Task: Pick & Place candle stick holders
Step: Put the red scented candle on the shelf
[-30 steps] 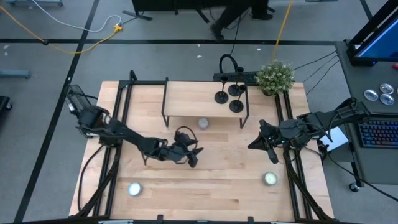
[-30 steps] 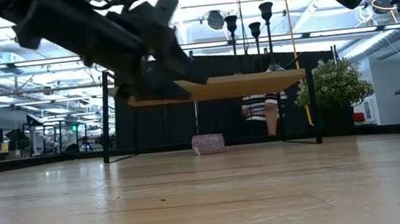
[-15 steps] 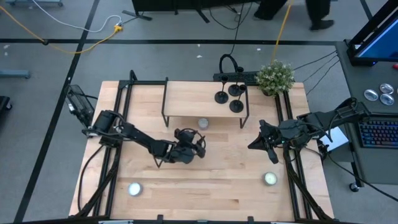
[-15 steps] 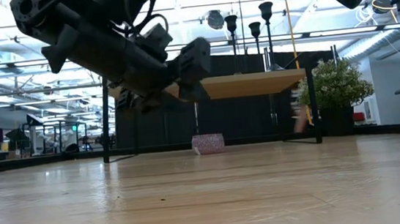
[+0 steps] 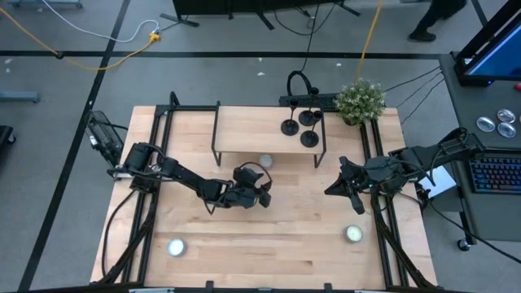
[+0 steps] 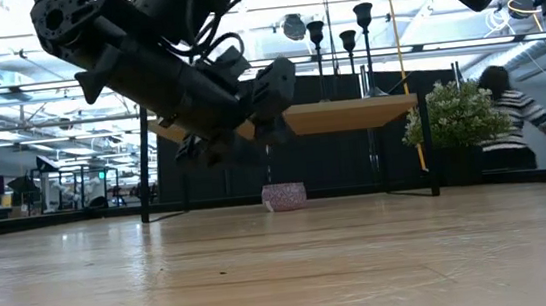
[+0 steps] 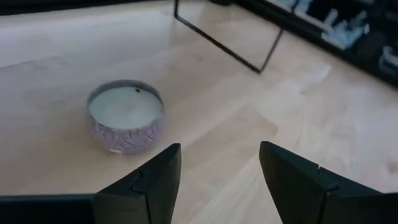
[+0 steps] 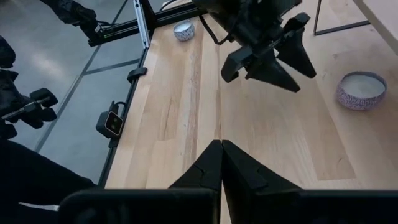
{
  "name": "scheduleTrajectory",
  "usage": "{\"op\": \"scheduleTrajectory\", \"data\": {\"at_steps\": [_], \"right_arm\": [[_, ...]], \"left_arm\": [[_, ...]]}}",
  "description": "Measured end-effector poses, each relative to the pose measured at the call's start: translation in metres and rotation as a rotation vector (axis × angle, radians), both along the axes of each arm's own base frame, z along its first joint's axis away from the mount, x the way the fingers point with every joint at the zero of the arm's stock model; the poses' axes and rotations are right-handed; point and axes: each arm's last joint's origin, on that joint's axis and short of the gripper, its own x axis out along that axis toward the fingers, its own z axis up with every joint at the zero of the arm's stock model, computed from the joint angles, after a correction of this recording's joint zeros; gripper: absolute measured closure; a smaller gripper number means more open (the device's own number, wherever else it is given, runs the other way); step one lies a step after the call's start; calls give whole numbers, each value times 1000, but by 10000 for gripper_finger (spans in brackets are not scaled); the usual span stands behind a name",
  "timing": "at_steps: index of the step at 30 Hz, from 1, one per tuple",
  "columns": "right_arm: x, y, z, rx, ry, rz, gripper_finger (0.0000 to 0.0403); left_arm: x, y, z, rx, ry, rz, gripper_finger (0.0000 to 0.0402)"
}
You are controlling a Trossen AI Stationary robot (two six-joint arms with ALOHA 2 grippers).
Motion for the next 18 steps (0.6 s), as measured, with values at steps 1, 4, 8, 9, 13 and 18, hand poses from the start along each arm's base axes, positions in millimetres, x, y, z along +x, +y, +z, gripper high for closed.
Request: {"op": "scheduleTrajectory", "data": {"at_steps": [1,4,8,9,13,18], "right_arm": [[0,0,0,0,0,0,403],[0,0,0,0,0,0,403],[0,0,0,1,1,0,403],[0,0,0,1,1,0,403],[0,0,0,0,1,0,403],[0,0,0,0,1,0,403]], "left_arm": [[0,1,0,10,11,-12,179],[1,2,0,-7,8,-23,179],[2,5,-1,-45,-1,-27,179],[2,6,-1,-55,2,-34,179],[3,8,-1,-84,2,-62,178],[3,6,-1,-101,4,-90,172]]}}
